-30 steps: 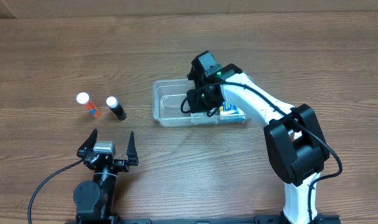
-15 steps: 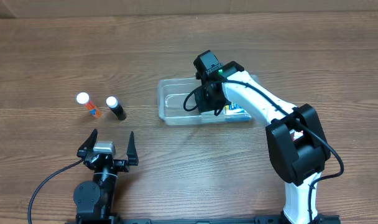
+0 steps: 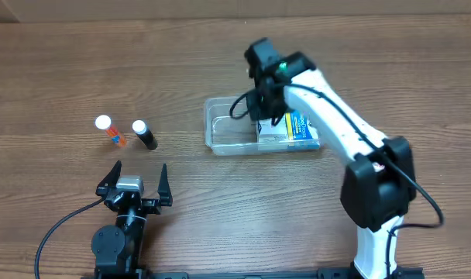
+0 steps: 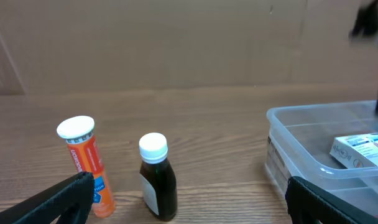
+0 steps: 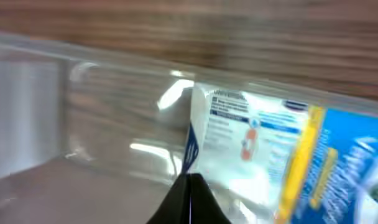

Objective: Pack container
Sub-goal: 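Carry the Hansaplast box into the container beside the VapoDrops box, release, then move the right gripper to the small red box and grasp it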

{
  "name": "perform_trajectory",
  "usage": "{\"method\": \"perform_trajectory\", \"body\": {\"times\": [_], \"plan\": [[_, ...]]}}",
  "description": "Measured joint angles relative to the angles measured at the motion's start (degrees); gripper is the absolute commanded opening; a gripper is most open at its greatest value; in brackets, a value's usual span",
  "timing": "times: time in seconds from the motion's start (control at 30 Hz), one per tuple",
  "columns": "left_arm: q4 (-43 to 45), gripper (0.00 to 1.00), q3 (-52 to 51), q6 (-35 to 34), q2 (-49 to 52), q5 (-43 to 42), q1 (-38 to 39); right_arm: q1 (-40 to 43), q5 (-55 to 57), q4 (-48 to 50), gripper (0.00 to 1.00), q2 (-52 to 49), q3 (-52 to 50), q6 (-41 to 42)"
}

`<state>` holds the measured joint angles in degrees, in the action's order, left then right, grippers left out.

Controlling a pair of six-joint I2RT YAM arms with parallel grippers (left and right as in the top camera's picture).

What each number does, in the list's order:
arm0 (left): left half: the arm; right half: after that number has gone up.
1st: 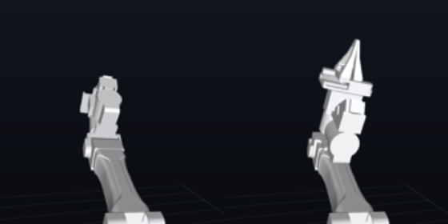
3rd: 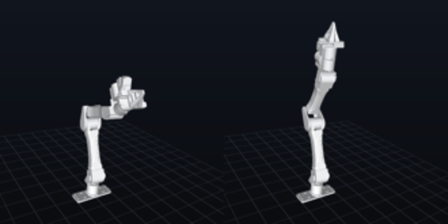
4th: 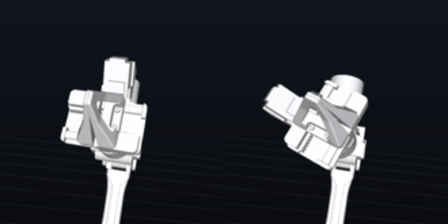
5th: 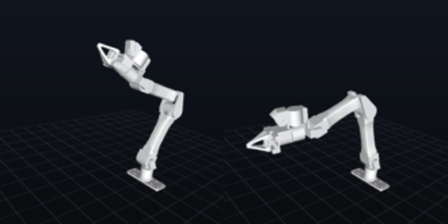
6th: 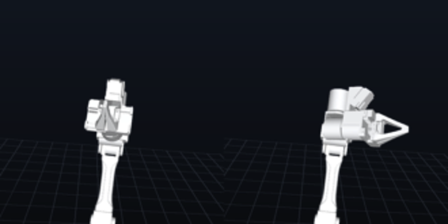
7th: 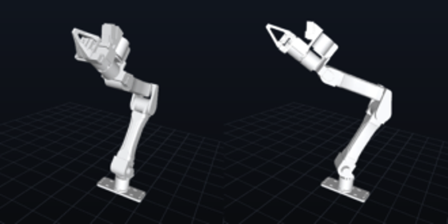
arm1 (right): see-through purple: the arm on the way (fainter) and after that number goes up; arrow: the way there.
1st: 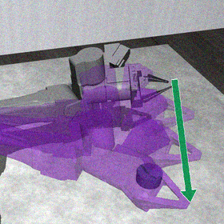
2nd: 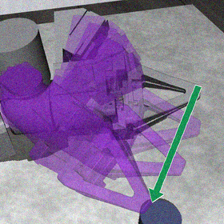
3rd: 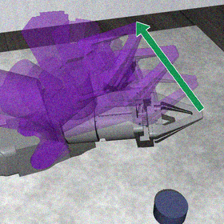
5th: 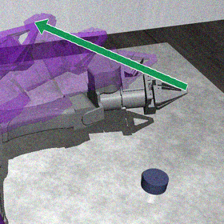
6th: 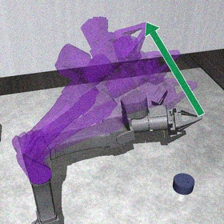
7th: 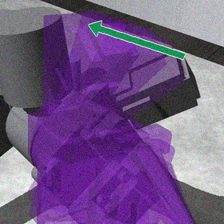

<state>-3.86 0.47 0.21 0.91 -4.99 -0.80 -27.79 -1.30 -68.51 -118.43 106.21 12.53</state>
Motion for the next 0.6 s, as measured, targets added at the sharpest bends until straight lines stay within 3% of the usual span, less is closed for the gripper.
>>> {"method": "perform_trajectory", "body": {"times": [0.03, 0.1, 0.17, 0.3, 0.4, 0.6], "plan": [[0.0, 1.0, 0.0, 0.0, 0.0, 0.0, 0.0, 1.0, -0.3, -2.2, 0.13, 1.6, 2.5, 0.3], [0.0, 1.0, 0.0, 0.0, 0.0, 0.0, 0.0, 3.4, -0.5, -4.2, 0.53, 4.9, 5.1, 0.7], [0.0, 1.0, 0.0, 0.0, 0.0, 0.0, 0.0, 7.6, -0.8, -5.6, 0.56, 9.3, 6.9, 1.5], [0.0, 1.0, 0.0, 0.0, 0.0, 0.0, 0.0, 21.8, -1.1, -9.5, 0.88, 17.0, 8.9, 1.7], [0.0, 1.0, 0.0, 0.0, 0.0, 0.0, 0.0, 33.3, -1.2, -13.3, 0.99, 18.4, 9.2, 2.2], [0.0, 1.0, 0.0, 0.0, 0.0, 0.0, 0.0, 46.3, -3.1, -15.4, 1.0, 16.7, -1.5, 1.6]]}}
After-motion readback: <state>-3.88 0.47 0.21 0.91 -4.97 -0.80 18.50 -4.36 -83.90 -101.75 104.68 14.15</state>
